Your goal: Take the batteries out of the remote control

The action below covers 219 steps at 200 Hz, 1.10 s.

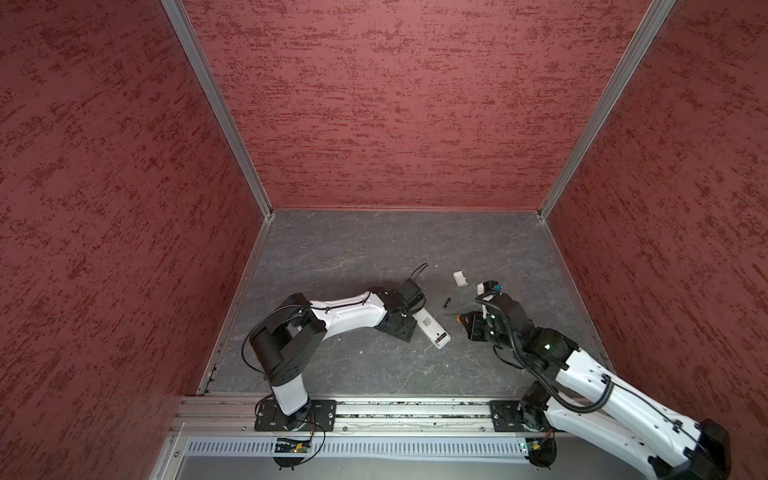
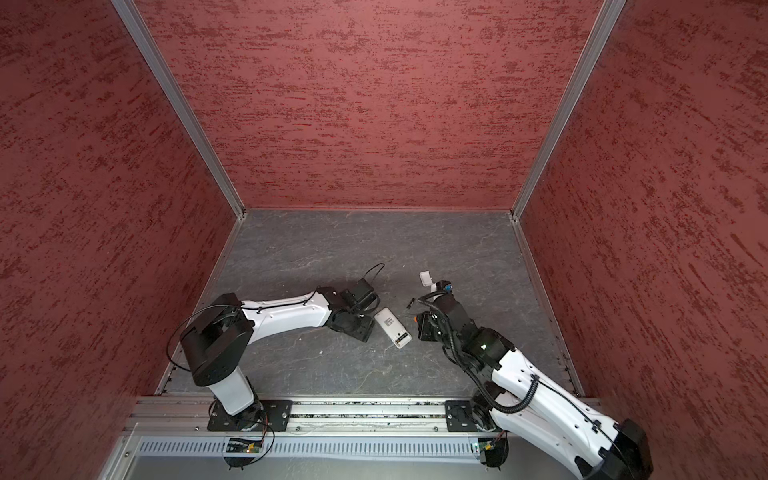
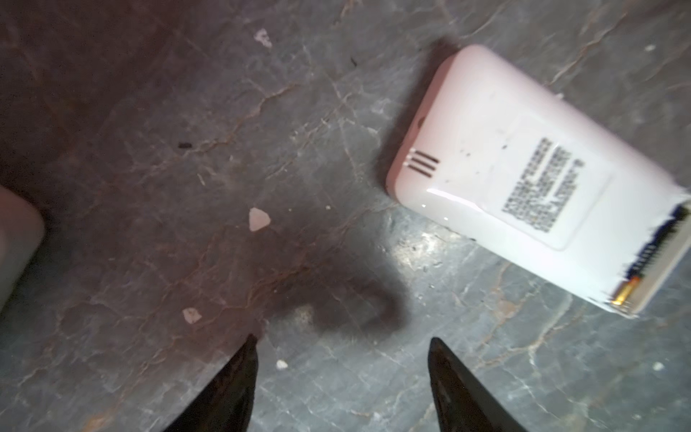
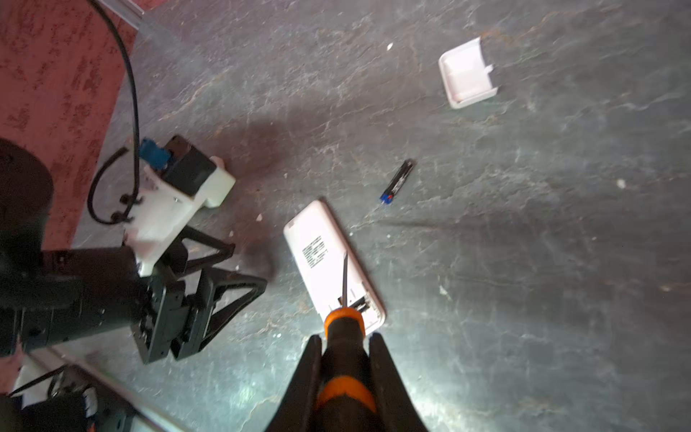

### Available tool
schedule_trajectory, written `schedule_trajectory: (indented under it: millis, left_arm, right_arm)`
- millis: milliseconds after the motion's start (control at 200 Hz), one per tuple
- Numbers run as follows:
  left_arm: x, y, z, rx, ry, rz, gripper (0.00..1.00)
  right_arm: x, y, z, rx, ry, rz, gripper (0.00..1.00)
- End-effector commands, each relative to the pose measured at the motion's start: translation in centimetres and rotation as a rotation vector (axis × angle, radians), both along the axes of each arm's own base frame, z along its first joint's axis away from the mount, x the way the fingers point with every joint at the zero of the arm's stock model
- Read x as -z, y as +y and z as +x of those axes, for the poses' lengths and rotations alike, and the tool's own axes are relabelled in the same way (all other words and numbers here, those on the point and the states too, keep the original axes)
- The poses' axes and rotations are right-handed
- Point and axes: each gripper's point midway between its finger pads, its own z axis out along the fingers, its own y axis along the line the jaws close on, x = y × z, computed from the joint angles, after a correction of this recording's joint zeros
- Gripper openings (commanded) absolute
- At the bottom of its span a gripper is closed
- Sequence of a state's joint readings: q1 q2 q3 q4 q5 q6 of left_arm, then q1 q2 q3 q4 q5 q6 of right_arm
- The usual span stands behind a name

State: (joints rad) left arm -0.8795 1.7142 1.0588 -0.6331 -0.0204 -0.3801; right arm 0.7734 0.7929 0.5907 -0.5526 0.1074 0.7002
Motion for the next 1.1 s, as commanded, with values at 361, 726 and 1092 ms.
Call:
schedule_trajectory:
  millis: [361,726,1092]
  left_arm:
    - [-4.2,-2.1,4.2,-0.191,-0.054,-0.230,0.72]
    - [-4.7,-3.5,6.0,-0.206,-0.066,-0.298,0.72]
    - [-4.3,-4.8,7.0,-0.191,-0.055,-0.311,0.72]
  right_arm:
    - [0.3,0.1,-3.2,0.075,-0.117,-0.092,0.00]
    - [1.4,0.0,-5.2,0.108,-0.036,-0.085,0.00]
    - [3.4,0.9,-5.3,0.108,-0.016,-0.045,0.00]
